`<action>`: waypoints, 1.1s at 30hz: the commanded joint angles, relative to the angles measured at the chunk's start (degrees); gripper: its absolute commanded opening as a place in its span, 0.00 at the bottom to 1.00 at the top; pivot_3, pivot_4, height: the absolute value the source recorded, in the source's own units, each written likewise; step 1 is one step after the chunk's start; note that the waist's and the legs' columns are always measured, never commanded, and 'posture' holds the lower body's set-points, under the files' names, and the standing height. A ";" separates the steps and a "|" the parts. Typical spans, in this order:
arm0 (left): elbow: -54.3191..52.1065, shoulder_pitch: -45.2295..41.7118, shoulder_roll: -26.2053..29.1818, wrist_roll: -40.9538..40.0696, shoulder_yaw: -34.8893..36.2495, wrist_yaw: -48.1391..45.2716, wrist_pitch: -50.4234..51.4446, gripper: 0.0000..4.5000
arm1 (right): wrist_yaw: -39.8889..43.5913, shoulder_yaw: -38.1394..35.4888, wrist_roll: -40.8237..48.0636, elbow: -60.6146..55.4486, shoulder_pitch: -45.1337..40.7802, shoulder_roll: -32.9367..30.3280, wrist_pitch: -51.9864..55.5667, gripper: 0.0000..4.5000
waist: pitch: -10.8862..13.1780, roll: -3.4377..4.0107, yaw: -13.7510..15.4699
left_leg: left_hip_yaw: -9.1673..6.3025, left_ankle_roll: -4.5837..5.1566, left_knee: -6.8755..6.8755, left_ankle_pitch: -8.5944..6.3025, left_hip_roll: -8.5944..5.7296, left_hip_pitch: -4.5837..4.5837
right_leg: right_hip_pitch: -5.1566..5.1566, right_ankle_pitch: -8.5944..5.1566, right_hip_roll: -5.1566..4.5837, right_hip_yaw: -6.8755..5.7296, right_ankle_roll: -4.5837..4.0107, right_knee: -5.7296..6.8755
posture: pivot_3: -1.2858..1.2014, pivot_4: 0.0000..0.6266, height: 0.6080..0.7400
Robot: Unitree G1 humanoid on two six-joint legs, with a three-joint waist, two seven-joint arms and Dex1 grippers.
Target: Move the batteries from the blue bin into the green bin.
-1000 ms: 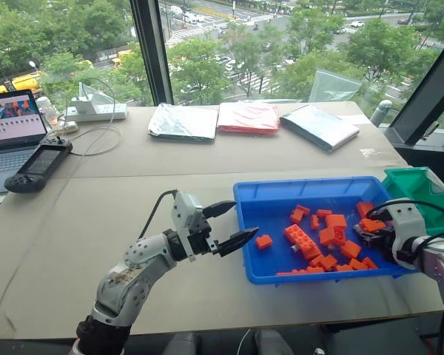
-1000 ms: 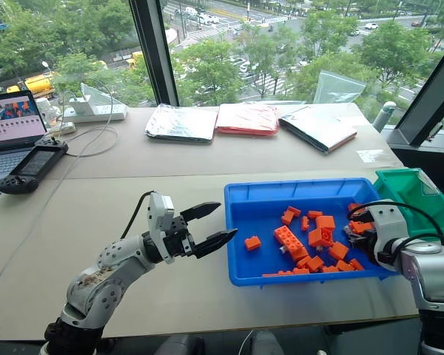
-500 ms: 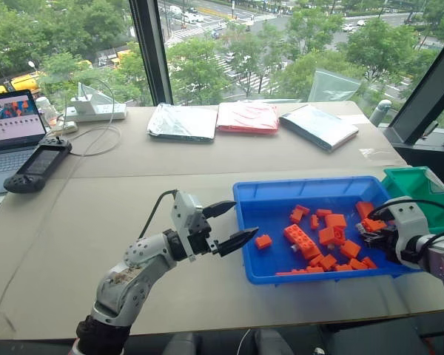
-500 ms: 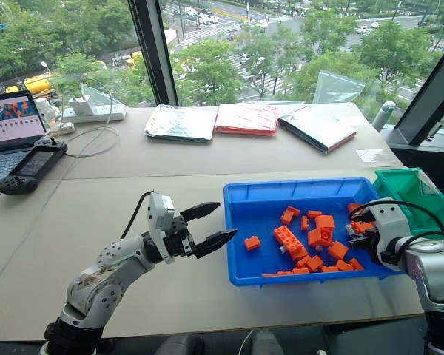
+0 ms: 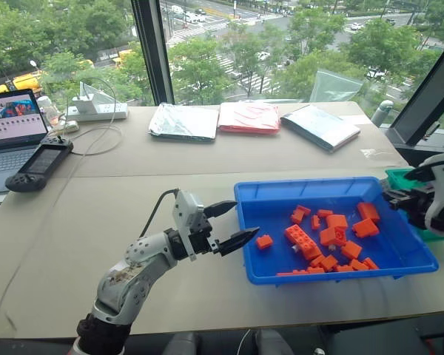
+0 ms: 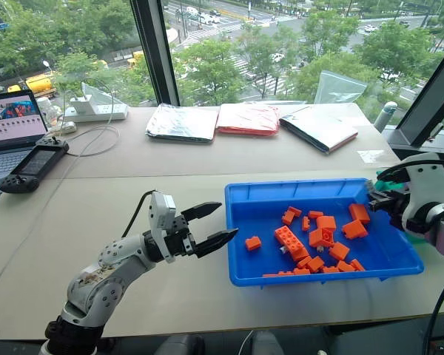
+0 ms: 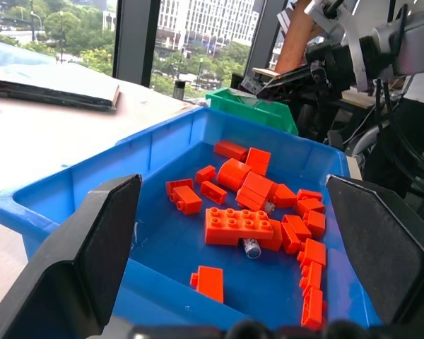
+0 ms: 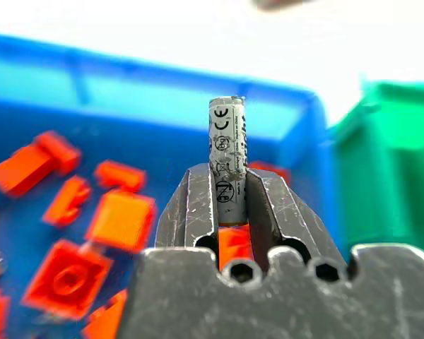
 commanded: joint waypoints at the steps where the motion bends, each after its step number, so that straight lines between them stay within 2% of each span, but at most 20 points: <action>1: -1.05 -0.31 -0.17 -0.18 0.26 -0.07 -0.34 1.00 | -0.32 -1.14 -0.79 -0.87 -0.94 0.21 -2.11 0.72 | 0.00 0.00 0.03 | 0.00 0.00 0.00 0.00 0.00 0.00 | 0.01 0.00 0.00 0.00 0.00 0.00 | 0.52 0.24 1.00; 2: -1.11 -0.26 -0.16 -0.18 0.27 -0.02 -0.31 1.00 | -0.45 -1.33 -0.77 -0.96 -1.15 0.39 -2.36 0.81 | 0.00 0.00 0.04 | 0.00 0.00 0.00 0.00 0.00 0.00 | 0.01 0.00 -0.01 0.00 0.00 0.00 | 0.52 0.24 1.00; 5: -1.11 -0.26 -0.14 -0.21 0.32 -0.02 -0.29 1.00 | -0.25 -1.81 -0.37 -1.38 -2.17 0.86 -3.59 0.99 | 0.00 0.00 0.06 | 0.00 0.00 0.01 0.00 -0.01 -0.01 | 0.01 0.00 -0.01 0.00 0.00 0.00 | 0.52 0.24 1.00; 8: -0.95 -0.35 -0.05 -0.19 0.40 -0.10 -0.31 1.00 | 3.54 -1.11 3.10 -4.74 -4.26 1.93 -6.12 0.99 | 0.00 0.00 0.05 | 0.00 0.00 0.01 0.00 -0.01 0.00 | 0.01 0.00 -0.01 0.00 0.00 0.00 | 0.52 0.24 1.00; 12: -0.81 -0.47 -0.04 -0.17 0.42 -0.18 -0.36 1.00 | 12.79 1.27 11.52 -12.75 -4.01 2.92 -3.08 0.99 | 0.00 0.00 -0.19 | -0.06 0.00 -0.02 0.00 0.05 0.02 | -0.01 0.00 0.06 0.00 0.00 0.00 | 0.52 0.24 1.00; 16: -0.94 -0.40 -0.12 -0.11 0.27 -0.17 -0.44 1.00 | 21.79 4.62 17.42 -22.40 3.38 0.77 -2.45 0.99 | 0.00 0.00 0.44 | -0.36 0.01 -0.01 0.00 0.00 -0.02 | 0.05 0.00 0.01 -0.04 0.00 -0.04 | 0.52 0.24 1.00; 19: -0.87 -0.49 -0.16 -0.03 0.27 -0.12 -0.52 1.00 | 25.74 5.98 16.83 -24.53 8.60 -2.31 -4.96 0.99 | 0.00 0.00 0.79 | -0.46 0.01 0.04 -0.01 -0.05 -0.09 | 0.05 0.00 -0.06 -0.06 0.04 -0.09 | 0.52 0.24 1.00; 21: -0.96 -0.51 -0.28 0.01 0.23 0.08 -0.48 1.00 | 31.52 8.01 15.88 -25.63 13.06 -5.52 -10.36 0.99 | 0.00 -0.01 0.99 | -0.47 0.01 0.06 -0.01 -0.08 -0.09 | 0.04 0.00 -0.08 -0.06 0.05 -0.09 | 0.52 0.24 1.00; 26: -1.36 -0.50 -0.68 -0.08 -0.13 0.48 -0.18 1.00 | 37.09 12.12 13.57 -19.73 10.73 -10.14 -17.31 0.99 | 0.01 -0.02 0.21 | -0.41 0.01 0.06 0.00 -0.02 0.03 | 0.05 0.00 -0.03 0.00 0.05 -0.03 | 0.52 0.24 1.00; 29: -1.26 -0.44 -0.74 0.00 -0.11 0.35 -0.37 1.00 | 44.37 17.22 11.04 -13.43 7.38 -15.11 -23.05 0.99 | 0.01 -0.02 0.10 | -0.40 0.01 0.06 0.00 -0.01 0.11 | 0.11 -0.01 0.00 0.00 0.04 -0.01 | 0.52 0.24 1.00; 33: -1.27 -0.41 -0.83 0.10 -0.03 0.67 -0.44 1.00 | 49.15 23.69 6.63 -7.30 4.81 -16.73 -30.14 0.99 | 0.02 -0.03 0.10 | -0.30 0.01 0.04 -0.01 0.01 0.12 | 0.12 -0.01 0.01 -0.02 0.03 -0.07 | 0.52 0.24 1.00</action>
